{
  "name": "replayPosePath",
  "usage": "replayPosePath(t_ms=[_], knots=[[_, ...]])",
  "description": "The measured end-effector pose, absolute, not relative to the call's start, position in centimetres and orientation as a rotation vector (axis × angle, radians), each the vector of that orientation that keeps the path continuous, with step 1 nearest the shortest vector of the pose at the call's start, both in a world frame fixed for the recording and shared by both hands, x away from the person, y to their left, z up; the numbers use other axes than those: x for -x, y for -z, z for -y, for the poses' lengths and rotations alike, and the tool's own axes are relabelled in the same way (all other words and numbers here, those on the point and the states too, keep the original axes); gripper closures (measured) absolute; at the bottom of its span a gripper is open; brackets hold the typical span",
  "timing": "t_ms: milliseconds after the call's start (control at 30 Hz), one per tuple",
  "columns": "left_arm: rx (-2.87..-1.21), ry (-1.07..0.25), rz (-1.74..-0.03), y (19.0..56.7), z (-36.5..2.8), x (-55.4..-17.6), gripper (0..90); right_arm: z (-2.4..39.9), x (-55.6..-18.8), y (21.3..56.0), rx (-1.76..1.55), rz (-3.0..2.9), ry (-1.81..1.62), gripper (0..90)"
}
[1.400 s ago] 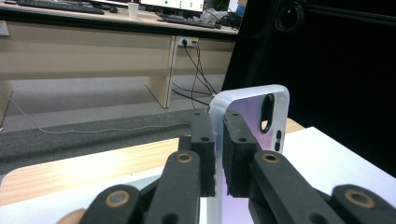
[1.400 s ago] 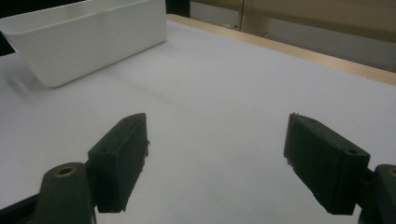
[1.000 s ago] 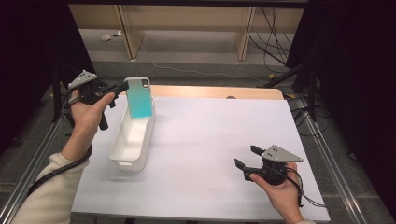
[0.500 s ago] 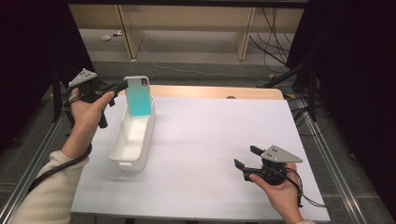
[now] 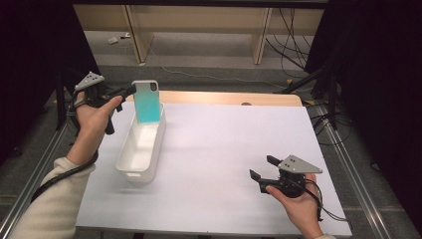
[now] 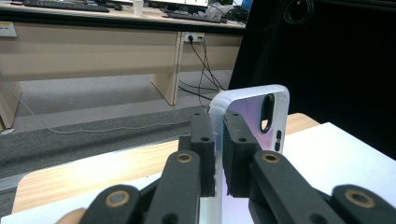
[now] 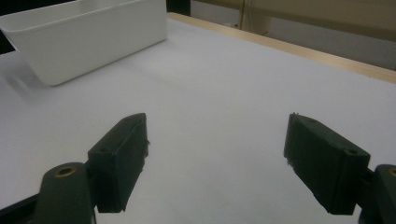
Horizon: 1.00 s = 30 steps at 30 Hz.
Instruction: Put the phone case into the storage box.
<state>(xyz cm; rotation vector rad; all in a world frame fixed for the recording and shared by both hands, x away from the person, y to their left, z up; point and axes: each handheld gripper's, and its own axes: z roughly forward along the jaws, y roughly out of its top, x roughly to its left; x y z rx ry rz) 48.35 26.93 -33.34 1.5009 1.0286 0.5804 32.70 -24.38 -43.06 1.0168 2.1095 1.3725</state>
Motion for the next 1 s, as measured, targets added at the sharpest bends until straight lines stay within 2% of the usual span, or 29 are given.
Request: replayPosePath(t_ms=[1000], knots=[[-1.505,-0.594,-1.063,34.9,-28.3,-50.2,83.7,24.5,-32.6,43.0,-1.018,-2.12,-1.334,22.9]])
